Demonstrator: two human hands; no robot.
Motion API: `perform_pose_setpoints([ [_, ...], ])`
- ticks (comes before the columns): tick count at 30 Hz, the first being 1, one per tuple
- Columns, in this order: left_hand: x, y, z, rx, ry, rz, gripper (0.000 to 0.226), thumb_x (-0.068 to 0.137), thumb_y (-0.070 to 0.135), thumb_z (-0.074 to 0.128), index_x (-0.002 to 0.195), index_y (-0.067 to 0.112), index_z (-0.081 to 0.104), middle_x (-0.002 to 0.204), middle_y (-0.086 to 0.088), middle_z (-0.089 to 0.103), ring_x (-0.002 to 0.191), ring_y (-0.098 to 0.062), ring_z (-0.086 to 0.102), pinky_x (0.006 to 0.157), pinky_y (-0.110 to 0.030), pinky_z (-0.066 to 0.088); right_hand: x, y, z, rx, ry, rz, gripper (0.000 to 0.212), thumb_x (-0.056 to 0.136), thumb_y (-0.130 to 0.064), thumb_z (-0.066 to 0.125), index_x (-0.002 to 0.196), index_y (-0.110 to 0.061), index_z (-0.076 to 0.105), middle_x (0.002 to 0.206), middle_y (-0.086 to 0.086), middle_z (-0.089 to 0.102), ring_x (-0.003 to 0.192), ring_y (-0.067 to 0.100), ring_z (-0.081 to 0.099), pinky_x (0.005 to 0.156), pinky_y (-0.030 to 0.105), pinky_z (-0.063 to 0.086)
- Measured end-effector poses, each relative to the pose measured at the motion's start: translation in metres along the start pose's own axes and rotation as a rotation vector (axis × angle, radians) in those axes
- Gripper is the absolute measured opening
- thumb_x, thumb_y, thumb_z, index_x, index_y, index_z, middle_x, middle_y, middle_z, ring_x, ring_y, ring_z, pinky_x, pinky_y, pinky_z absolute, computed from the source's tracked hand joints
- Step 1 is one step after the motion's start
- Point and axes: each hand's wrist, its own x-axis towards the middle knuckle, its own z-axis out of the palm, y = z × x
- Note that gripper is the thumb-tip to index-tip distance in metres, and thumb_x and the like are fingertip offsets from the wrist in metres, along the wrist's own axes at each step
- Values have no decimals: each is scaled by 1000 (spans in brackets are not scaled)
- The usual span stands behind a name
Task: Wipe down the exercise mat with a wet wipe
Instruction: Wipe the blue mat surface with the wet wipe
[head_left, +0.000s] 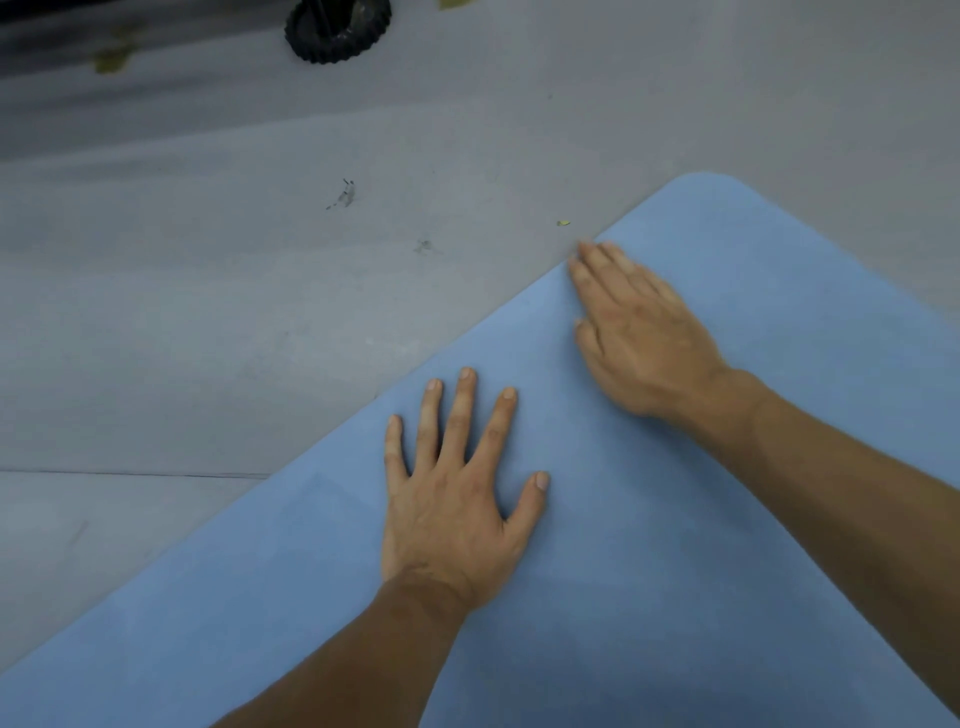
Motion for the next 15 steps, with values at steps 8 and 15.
perform_pose_setpoints([
  [8,0,1,-1,1,8,0,75,97,71,20,163,40,6,172,8,-8,159,-21,-9,125,-59,8,-82,0,-5,-90,-173,-370,64,105,-46,16,163,-20,24,171,-1,5,158,15,3,126,32,6],
  [15,0,0,1,-4,21,5,75,97,70,23,163,39,7,172,8,-6,159,-21,-8,125,-60,10,-129,8,6,-137,-82,-273,68,104,-69,23,161,-32,28,173,7,5,159,27,8,125,47,18],
])
